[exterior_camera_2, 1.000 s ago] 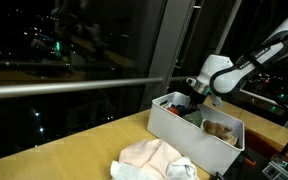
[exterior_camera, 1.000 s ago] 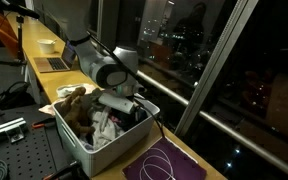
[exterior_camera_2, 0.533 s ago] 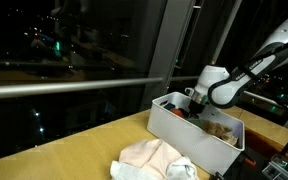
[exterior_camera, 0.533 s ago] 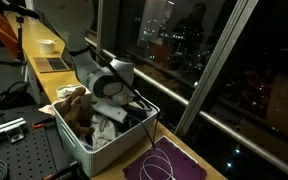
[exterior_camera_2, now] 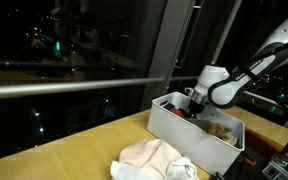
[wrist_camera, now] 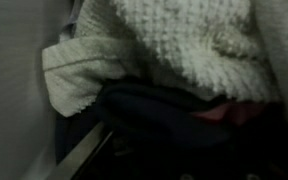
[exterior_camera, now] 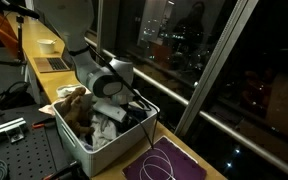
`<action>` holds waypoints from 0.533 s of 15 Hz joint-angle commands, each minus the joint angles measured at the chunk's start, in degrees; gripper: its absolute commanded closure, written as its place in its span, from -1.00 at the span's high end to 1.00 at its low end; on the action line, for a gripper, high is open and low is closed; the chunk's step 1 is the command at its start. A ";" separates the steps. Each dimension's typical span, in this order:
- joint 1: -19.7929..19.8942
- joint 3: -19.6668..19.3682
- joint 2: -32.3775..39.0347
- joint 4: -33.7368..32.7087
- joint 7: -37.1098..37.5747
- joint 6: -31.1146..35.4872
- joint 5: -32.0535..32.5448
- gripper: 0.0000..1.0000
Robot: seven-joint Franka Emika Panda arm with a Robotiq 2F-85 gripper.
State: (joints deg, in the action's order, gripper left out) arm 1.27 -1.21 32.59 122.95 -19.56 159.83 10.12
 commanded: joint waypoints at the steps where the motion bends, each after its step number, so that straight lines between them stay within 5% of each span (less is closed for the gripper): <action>1: 2.80 2.24 -3.53 2.54 -0.37 -0.58 -0.79 -0.57; 4: 6.17 4.80 -6.57 4.21 -2.48 -1.53 -3.06 -0.98; 8: 10.34 8.20 -11.37 6.12 -5.78 -3.27 -7.32 -0.91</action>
State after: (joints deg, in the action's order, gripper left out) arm 8.22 3.93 26.62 126.26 -21.92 159.10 6.23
